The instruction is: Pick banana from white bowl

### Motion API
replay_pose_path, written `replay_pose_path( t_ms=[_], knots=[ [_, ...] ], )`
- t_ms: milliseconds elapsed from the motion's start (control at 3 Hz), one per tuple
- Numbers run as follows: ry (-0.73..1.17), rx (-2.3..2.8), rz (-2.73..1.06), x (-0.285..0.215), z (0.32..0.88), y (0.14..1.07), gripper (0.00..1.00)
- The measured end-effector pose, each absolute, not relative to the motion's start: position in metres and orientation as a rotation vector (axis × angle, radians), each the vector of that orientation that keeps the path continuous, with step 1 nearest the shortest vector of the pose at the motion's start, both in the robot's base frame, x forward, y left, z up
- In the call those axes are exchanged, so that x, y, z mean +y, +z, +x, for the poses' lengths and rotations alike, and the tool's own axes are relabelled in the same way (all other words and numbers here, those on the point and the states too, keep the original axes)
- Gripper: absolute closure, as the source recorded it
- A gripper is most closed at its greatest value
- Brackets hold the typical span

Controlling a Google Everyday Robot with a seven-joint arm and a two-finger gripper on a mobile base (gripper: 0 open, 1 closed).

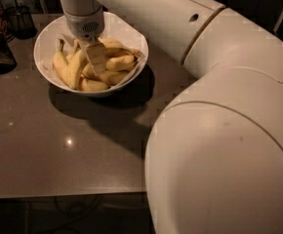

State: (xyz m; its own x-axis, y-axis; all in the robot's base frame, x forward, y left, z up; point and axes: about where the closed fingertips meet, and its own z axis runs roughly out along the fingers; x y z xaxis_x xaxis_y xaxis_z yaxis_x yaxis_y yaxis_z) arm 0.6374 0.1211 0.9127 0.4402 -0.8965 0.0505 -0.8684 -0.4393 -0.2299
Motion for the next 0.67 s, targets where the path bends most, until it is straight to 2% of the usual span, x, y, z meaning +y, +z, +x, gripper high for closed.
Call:
replay_pose_path(
  t_ms=[667],
  knots=[
    [-0.248, 1.547, -2.503, 0.1253, 0.6412, 0.9121, 0.87]
  ],
)
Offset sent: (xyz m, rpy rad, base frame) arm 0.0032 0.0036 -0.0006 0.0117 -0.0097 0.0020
